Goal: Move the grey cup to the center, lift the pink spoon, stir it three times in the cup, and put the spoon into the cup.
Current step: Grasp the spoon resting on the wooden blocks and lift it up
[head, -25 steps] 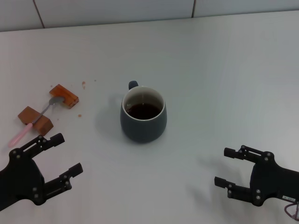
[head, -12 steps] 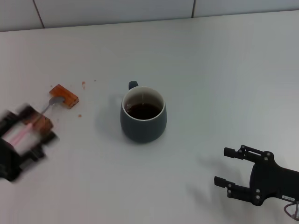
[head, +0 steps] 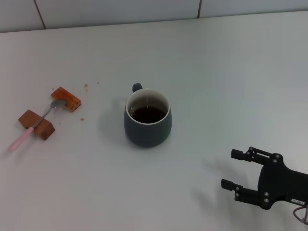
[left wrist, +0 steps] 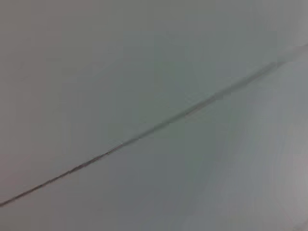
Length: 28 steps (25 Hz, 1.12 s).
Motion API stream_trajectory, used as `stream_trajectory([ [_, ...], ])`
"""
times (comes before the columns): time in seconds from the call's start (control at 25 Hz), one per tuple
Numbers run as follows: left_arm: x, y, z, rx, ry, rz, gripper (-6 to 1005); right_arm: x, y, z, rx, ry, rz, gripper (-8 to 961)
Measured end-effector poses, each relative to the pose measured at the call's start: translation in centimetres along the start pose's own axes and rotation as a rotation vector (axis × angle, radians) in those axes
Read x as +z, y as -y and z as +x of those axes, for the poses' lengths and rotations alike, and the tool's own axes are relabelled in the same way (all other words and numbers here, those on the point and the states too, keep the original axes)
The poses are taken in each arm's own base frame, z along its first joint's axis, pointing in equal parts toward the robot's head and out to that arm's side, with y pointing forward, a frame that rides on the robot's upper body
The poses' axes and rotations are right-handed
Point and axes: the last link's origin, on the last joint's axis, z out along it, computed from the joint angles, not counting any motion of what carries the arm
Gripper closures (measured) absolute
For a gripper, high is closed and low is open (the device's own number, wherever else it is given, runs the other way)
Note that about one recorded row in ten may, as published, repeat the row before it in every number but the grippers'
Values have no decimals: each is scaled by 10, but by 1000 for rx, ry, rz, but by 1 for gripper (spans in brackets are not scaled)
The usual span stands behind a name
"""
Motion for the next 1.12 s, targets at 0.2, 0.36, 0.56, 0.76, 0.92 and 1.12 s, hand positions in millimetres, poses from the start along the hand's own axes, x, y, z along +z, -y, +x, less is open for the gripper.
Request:
stream_trajectory([
  [0.2, -7, 22, 4, -333, -39, 157, 217, 1, 3, -2, 10, -1, -2, 206],
  [0.36, -10, 33, -1, -411, -21, 246, 217, 1, 4, -2, 11, -1, -3, 206],
  [0.56, -15, 45, -10, -461, 36, 349, 217, 2, 7, -4, 16, -3, -6, 206],
  [0.76, -14, 51, -17, -476, 138, 420, 217, 3, 10, -6, 14, -3, -10, 207],
  [0.92, -12, 57, -25, -482, 215, 480, 217, 6, 11, -8, 17, -2, -18, 207],
  [1.12, -14, 58, -27, -499, 230, 494, 217, 8, 13, -10, 12, 2, -21, 207],
])
